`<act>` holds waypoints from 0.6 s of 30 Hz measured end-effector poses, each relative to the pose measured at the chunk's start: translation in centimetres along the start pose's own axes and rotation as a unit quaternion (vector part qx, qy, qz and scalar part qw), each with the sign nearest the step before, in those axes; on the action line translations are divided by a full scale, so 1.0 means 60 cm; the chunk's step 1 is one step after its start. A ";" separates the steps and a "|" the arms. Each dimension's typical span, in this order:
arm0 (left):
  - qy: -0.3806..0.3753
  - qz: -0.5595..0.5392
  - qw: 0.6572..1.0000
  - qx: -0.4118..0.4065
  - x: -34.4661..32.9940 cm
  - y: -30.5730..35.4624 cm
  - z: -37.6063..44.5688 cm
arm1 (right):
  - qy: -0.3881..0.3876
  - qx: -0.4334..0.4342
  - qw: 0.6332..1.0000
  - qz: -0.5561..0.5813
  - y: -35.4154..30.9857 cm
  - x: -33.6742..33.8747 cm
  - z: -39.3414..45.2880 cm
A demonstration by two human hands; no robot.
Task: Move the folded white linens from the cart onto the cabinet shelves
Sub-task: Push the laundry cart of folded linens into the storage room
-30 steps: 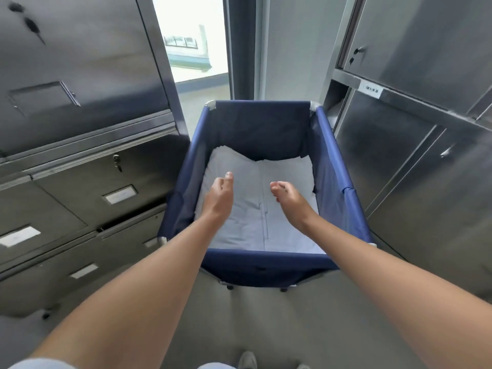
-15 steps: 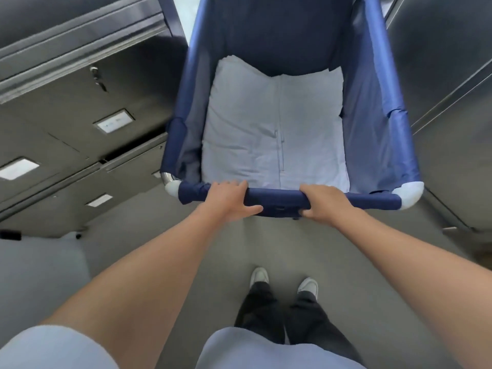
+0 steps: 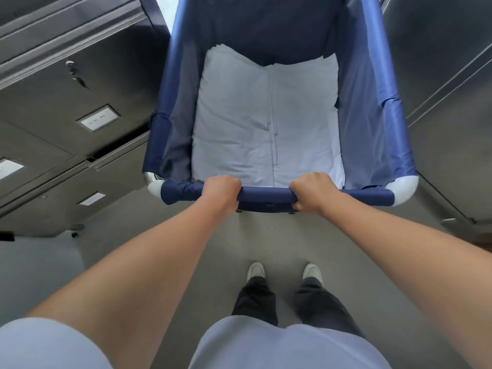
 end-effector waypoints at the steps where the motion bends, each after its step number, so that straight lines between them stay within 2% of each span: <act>1: -0.006 0.008 1.000 0.002 0.002 0.003 -0.001 | 0.002 0.007 1.000 0.000 0.000 0.001 -0.001; 9: -0.047 0.047 0.997 0.026 0.012 0.033 -0.003 | -0.032 0.057 0.998 0.020 0.009 -0.002 -0.015; 18: -0.036 0.065 0.997 -0.007 0.034 0.145 -0.015 | -0.034 0.087 0.995 -0.018 0.093 -0.030 -0.057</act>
Point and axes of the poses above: each hand's wrist, its own z-axis towards the middle knuckle, its own x-axis out of the back of the hand, y = z × x, the point moved 9 cm from there along z, towards the middle knuckle, and after that the axes turned 3 degrees about x, right-handed, at the moved point
